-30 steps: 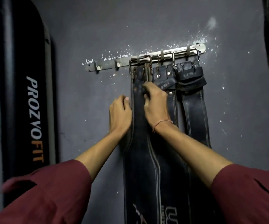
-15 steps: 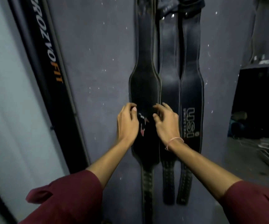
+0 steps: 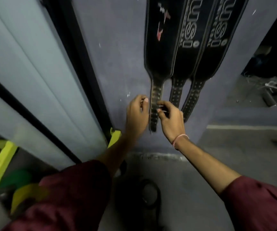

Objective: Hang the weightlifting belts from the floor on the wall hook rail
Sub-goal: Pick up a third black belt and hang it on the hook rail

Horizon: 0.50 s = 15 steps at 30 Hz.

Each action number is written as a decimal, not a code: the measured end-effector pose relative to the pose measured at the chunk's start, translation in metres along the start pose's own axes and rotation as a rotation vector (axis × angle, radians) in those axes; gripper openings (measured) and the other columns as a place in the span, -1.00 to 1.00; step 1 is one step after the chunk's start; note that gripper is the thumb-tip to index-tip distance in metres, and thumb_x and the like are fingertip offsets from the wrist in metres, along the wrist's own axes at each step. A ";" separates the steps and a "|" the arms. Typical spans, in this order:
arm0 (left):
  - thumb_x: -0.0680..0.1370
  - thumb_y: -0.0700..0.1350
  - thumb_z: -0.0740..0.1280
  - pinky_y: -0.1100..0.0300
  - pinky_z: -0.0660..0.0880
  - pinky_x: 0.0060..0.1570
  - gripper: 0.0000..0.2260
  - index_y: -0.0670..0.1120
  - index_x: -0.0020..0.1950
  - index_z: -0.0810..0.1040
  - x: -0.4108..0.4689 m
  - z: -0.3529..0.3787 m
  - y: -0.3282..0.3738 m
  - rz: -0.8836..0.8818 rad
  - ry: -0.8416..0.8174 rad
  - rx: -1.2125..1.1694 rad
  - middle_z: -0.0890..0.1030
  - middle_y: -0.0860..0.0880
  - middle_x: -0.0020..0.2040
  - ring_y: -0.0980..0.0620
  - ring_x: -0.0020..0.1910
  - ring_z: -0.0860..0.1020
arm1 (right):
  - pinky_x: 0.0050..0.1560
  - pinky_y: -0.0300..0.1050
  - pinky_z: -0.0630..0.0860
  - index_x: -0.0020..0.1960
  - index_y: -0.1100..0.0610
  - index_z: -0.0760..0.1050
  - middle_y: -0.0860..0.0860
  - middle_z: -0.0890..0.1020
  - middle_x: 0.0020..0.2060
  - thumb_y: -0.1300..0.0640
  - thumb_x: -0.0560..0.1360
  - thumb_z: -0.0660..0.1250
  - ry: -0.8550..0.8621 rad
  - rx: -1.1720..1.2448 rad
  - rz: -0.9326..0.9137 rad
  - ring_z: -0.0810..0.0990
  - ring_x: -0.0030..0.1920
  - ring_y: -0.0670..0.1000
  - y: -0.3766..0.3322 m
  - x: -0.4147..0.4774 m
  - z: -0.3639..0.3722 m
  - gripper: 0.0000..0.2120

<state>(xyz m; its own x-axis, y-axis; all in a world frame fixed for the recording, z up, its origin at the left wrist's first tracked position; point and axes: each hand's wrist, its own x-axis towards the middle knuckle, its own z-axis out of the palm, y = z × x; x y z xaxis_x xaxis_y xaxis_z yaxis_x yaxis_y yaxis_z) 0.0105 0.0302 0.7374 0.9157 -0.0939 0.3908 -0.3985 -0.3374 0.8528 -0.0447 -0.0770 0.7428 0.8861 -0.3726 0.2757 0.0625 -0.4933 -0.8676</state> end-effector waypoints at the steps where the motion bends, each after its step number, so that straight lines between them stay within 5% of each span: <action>1: 0.66 -0.16 0.20 0.12 0.54 -0.11 -0.84 -0.15 0.00 0.56 -0.011 0.003 -0.015 -0.026 0.001 0.034 0.62 -0.10 -0.12 0.01 -0.14 0.58 | -0.08 -0.52 0.46 0.20 0.14 0.54 0.00 0.64 -0.03 0.28 0.58 0.25 -0.029 0.011 0.033 0.58 -0.04 -0.11 0.013 -0.010 0.005 -0.77; 6: 0.65 -0.23 0.20 0.15 0.38 -0.09 -0.83 -0.24 -0.04 0.56 -0.087 0.029 -0.085 -0.218 -0.075 0.139 0.62 -0.22 -0.09 -0.06 -0.12 0.53 | -0.18 -0.53 0.47 0.14 0.18 0.58 0.01 0.65 -0.05 0.37 0.54 0.24 -0.177 0.002 0.223 0.58 -0.15 -0.20 0.094 -0.063 0.018 -0.75; 10: 0.63 -0.18 0.22 0.13 0.43 -0.11 -0.86 -0.18 -0.01 0.55 -0.163 0.055 -0.148 -0.423 -0.201 0.153 0.62 -0.13 -0.12 -0.06 -0.12 0.57 | -0.12 -0.35 0.49 0.05 0.30 0.58 0.07 0.62 -0.16 0.52 0.48 0.16 -0.349 0.028 0.415 0.55 -0.19 -0.10 0.171 -0.112 0.029 -0.70; 12: 0.63 -0.22 0.24 0.20 0.35 -0.15 -0.89 -0.18 -0.04 0.55 -0.199 0.064 -0.184 -0.537 -0.243 0.203 0.57 -0.06 -0.18 0.01 -0.18 0.53 | -0.13 -0.42 0.46 0.05 0.33 0.58 0.00 0.59 -0.21 0.46 0.52 0.20 -0.408 0.014 0.489 0.53 -0.21 -0.18 0.209 -0.136 0.036 -0.78; 15: 0.64 -0.21 0.23 0.15 0.39 -0.20 -0.90 -0.16 0.00 0.53 -0.245 0.076 -0.239 -0.685 -0.285 0.243 0.52 -0.03 -0.22 0.01 -0.23 0.51 | -0.09 -0.21 0.49 0.07 0.33 0.60 0.17 0.65 -0.16 0.33 0.54 0.28 -0.468 -0.006 0.607 0.57 -0.19 -0.02 0.271 -0.170 0.058 -0.83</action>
<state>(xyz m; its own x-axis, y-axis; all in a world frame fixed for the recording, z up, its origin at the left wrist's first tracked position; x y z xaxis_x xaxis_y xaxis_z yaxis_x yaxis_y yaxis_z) -0.1146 0.0629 0.4114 0.9447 -0.0171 -0.3275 0.2524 -0.5997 0.7594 -0.1513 -0.1014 0.4371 0.8666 -0.2085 -0.4534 -0.4983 -0.3131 -0.8085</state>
